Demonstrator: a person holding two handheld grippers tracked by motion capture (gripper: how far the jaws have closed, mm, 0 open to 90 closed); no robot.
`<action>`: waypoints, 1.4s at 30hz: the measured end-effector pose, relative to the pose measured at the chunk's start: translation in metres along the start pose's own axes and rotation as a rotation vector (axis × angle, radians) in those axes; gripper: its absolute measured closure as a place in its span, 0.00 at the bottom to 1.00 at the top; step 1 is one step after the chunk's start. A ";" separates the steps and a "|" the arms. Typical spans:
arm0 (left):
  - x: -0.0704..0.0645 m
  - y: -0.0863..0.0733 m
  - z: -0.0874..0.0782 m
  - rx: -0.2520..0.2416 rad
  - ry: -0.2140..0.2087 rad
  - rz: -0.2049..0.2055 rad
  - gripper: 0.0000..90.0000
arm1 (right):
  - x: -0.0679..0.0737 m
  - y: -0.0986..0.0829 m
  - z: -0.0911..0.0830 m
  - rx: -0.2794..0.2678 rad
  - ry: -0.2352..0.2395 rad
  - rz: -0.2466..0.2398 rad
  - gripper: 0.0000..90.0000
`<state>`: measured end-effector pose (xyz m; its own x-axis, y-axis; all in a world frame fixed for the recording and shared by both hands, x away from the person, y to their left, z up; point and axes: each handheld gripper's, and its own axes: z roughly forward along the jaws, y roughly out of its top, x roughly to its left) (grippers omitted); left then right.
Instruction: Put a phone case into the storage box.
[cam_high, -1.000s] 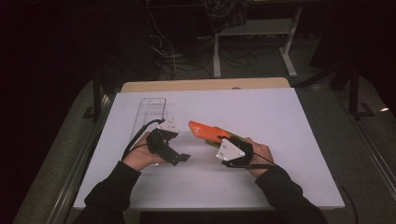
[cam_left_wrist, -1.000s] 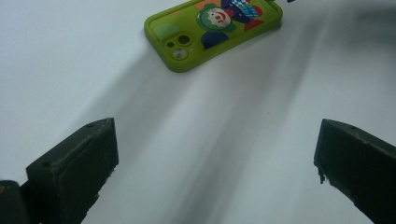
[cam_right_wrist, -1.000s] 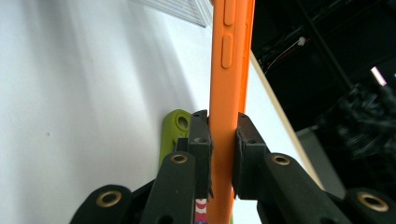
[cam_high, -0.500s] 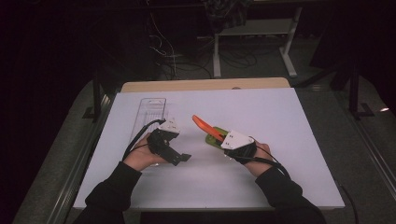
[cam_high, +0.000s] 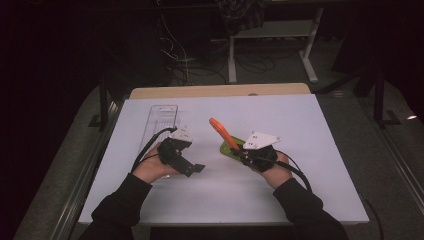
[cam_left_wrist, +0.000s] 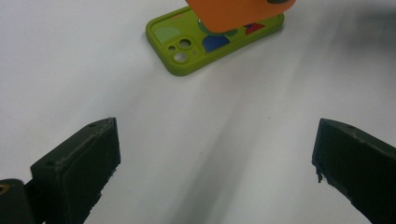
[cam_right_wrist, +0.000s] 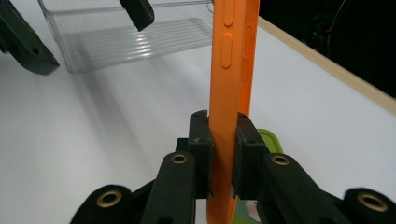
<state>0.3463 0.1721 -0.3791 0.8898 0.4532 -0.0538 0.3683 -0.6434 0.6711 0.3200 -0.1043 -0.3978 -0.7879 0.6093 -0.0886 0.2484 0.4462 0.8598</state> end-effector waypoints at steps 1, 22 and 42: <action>0.000 0.000 0.000 -0.003 0.000 -0.001 0.01 | -0.002 0.000 0.000 -0.009 0.007 0.002 0.88; 0.006 0.010 -0.010 -0.156 0.021 -0.086 0.01 | -0.010 -0.005 0.002 -0.058 0.084 0.157 0.88; 0.013 0.044 -0.010 -0.299 -0.028 -0.131 0.00 | -0.002 -0.003 0.006 -0.053 0.102 0.154 0.88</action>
<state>0.3709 0.1558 -0.3428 0.8487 0.5001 -0.1720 0.3888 -0.3695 0.8440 0.3242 -0.1033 -0.4035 -0.7967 0.5968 0.0948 0.3424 0.3166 0.8846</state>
